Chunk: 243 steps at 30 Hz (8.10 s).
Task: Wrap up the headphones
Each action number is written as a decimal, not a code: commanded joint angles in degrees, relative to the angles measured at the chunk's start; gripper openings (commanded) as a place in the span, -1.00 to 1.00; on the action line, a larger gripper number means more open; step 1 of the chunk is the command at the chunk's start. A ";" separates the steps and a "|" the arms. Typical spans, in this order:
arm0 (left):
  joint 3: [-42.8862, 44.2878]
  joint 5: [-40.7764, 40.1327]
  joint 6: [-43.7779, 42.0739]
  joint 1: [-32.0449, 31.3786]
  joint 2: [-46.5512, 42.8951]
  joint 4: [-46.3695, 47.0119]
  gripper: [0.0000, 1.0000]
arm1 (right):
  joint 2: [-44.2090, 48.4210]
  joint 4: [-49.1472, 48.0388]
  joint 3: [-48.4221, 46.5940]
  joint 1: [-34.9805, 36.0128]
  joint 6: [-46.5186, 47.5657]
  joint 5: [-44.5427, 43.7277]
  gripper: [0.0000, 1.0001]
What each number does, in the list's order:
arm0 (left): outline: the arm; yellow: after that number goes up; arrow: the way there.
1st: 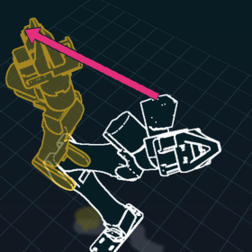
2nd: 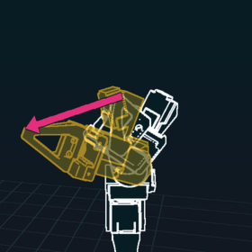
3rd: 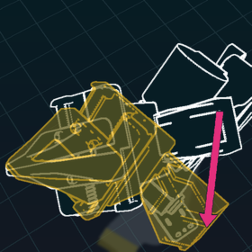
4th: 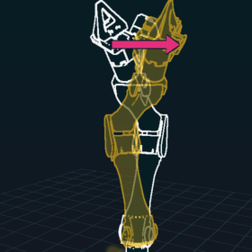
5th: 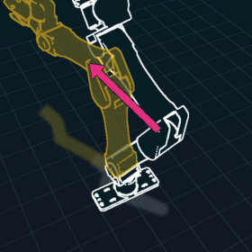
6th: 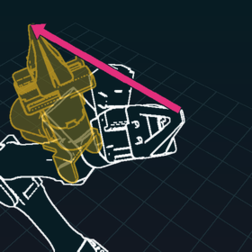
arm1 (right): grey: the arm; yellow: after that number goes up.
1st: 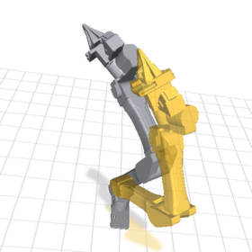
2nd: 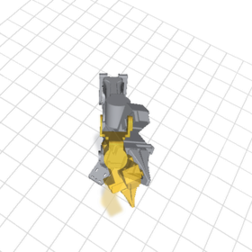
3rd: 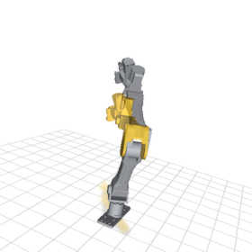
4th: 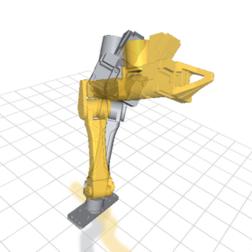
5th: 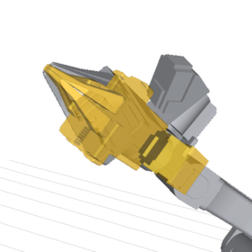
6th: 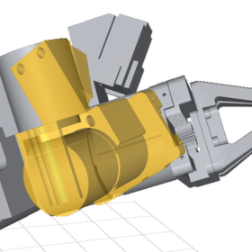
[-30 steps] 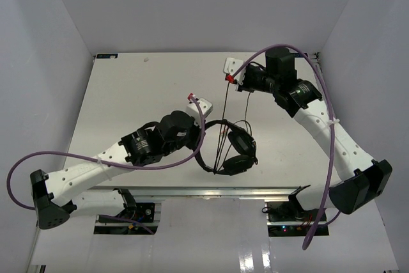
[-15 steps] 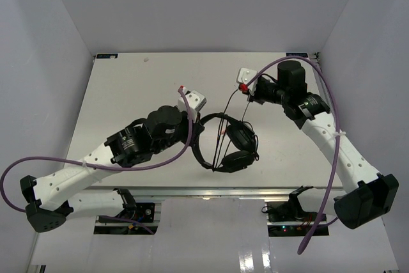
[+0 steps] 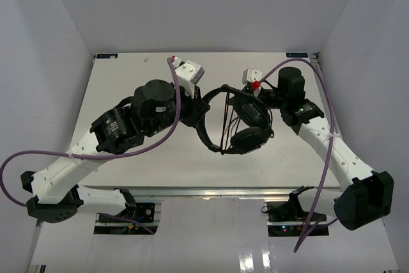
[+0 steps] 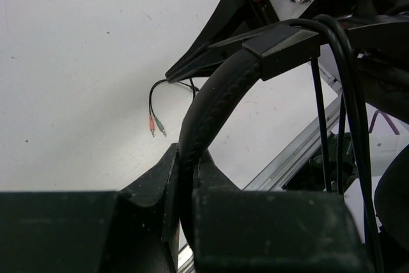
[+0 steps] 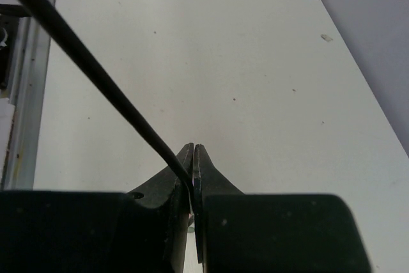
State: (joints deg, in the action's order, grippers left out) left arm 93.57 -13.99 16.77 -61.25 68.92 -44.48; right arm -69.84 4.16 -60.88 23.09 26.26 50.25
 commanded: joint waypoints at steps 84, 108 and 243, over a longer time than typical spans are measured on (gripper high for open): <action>-22.25 0.40 -9.42 3.12 7.91 9.98 -1.00 | 16.17 17.68 -18.66 4.48 33.86 -28.79 -0.85; -19.47 4.05 1.18 4.75 18.57 19.00 -1.00 | 15.40 24.14 -21.94 9.53 32.28 -21.57 -0.85; -31.72 15.01 -2.01 0.26 0.58 25.98 -1.00 | -4.62 9.19 -20.71 4.95 26.94 -32.46 -0.85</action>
State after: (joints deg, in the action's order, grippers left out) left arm 59.54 -3.02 15.99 -59.02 71.70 -17.19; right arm -74.37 18.31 -80.05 29.41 56.23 16.07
